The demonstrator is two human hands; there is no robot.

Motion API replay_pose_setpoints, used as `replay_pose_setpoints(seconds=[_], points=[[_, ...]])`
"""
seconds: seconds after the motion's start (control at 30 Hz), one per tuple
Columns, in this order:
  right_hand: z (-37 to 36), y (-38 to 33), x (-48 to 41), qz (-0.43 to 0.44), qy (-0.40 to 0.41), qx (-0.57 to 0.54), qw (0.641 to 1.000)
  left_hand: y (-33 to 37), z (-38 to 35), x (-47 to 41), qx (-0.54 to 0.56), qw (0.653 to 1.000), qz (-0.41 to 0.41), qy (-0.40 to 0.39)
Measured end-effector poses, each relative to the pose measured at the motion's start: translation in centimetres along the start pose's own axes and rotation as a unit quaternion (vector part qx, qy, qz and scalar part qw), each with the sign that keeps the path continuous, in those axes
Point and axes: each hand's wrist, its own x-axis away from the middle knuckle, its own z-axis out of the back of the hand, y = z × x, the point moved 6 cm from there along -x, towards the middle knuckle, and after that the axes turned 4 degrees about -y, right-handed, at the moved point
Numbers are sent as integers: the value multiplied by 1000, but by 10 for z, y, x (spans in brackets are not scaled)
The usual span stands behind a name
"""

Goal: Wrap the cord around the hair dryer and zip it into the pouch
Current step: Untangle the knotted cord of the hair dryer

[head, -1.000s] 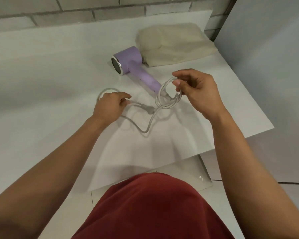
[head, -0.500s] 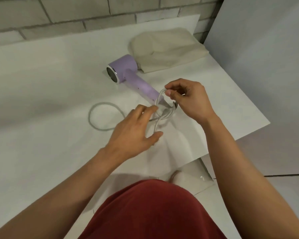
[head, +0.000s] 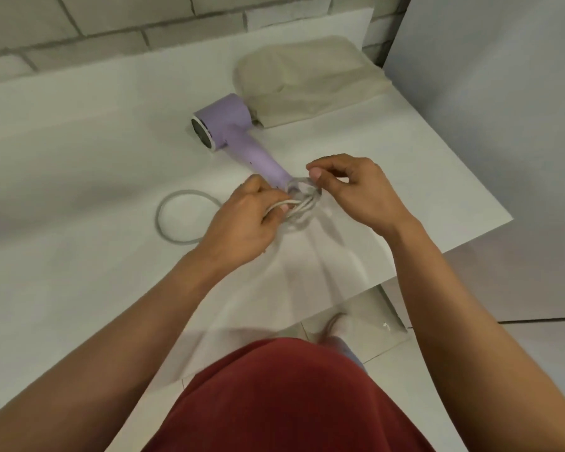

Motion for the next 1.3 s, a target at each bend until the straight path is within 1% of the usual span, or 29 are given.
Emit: replay_pose_setpoints(seconds=[0.07,0.1,0.13,0.2,0.27,0.33,0.4,0.47,0.53,0.57,0.63,0.67,0.7,0.77,0.83,0.9,0.97,1.1,1.2,1.3], points=[[4,-7,12,39,20,-11,999,2,16,-11,37,999,3,4],[4,-12,19,64,14,-19,998,4,23,-16,63,998,12,-5],[3,-17,24,86,-2,-15,996,6,28,-20,95,995,25,-27],[-2,-25,30,116,-30,45,992,9,32,-25,165,981,38,-96],[-6,-30,29,130,-24,88,987,10,36,-29,209,967,30,-140],[-7,-34,24,142,16,73,987,7,40,-33,264,953,32,-146],[-7,-37,21,155,57,52,985,2,43,-35,309,939,54,-139],[-10,-38,18,153,67,34,985,-1,46,-33,316,938,59,-131],[-14,-37,17,148,64,26,987,-1,50,-31,295,947,45,-117],[-16,-37,16,145,61,22,987,-1,53,-29,258,960,32,-101],[-16,-36,13,136,55,9,989,3,60,-26,126,991,-14,-35],[-15,-36,12,132,53,1,990,6,62,-25,64,997,-46,7],[-15,-36,11,129,52,-7,990,11,63,-23,23,995,-80,50],[-12,-37,10,128,54,-23,990,17,65,-19,-7,985,-127,121],[-8,-41,11,139,56,-30,988,17,70,-19,3,976,-135,170],[-8,-47,11,158,54,-8,986,13,77,-19,22,972,-122,199],[-10,-51,10,173,65,22,982,11,80,-19,26,973,-109,201],[-13,-55,6,173,88,63,979,10,75,-22,31,983,-100,154],[-15,-57,7,181,100,88,974,1,71,-27,31,990,-71,119],[-14,-56,6,187,115,106,970,-3,67,-26,29,992,-48,111]])
